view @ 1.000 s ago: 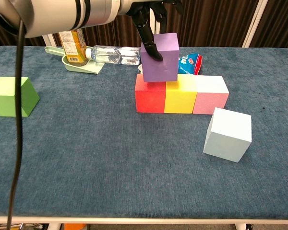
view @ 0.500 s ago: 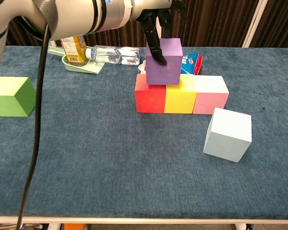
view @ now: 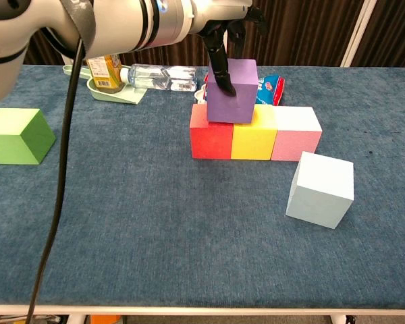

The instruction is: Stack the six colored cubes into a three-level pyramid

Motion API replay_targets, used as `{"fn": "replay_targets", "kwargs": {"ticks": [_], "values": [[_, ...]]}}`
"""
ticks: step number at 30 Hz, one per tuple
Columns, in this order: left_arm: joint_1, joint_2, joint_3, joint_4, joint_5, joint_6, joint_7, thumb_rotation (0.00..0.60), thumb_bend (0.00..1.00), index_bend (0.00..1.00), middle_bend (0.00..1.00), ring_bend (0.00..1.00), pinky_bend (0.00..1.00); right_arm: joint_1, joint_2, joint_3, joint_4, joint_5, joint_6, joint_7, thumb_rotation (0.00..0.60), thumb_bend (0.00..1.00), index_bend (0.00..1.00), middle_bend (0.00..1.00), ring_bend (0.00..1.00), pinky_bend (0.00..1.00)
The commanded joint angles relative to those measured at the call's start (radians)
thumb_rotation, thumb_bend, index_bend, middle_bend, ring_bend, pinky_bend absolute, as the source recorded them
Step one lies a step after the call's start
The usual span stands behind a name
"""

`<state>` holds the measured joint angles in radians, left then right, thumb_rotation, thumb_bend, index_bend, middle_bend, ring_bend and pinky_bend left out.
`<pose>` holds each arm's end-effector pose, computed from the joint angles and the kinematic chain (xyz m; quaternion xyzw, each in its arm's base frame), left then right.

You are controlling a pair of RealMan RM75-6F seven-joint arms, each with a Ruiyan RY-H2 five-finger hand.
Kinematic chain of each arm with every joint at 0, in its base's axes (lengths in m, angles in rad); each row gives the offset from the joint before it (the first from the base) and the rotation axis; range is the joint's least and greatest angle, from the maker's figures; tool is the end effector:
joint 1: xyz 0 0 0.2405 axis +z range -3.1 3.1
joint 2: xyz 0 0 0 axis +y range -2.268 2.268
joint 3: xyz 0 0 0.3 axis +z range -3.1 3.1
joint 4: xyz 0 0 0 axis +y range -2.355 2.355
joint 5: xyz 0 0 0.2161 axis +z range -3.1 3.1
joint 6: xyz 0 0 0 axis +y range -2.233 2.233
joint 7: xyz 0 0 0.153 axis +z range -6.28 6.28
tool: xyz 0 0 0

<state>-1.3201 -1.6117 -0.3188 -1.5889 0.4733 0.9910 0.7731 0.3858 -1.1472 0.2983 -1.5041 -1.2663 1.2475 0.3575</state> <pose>0.0468 0.4220 -0.0444 -0.7901 -0.3120 -0.3670 0.3792 -0.3059 -0.3499 0.1984 0.4984 -0.4445 0.5455 0.5064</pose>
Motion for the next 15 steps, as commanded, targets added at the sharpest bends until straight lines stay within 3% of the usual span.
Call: {"fn": "replay_targets", "kwargs": {"ticks": [1, 15], "values": [[-0.007, 0.000, 0.000, 0.003, -0.008, -0.001, 0.002, 0.600, 0.17, 0.13, 0.55, 0.20, 0.24, 0.001, -0.005, 0.000, 0.008, 0.001, -0.003, 0.000, 0.600, 0.02, 0.00, 0.10, 0.00, 0.00], [-0.032, -0.018, -0.005, 0.016, -0.101, 0.020, 0.018, 0.600, 0.17, 0.13, 0.56, 0.20, 0.24, 0.001, -0.017, -0.001, 0.045, -0.002, -0.016, 0.029, 0.600, 0.02, 0.00, 0.10, 0.00, 0.00]]}}
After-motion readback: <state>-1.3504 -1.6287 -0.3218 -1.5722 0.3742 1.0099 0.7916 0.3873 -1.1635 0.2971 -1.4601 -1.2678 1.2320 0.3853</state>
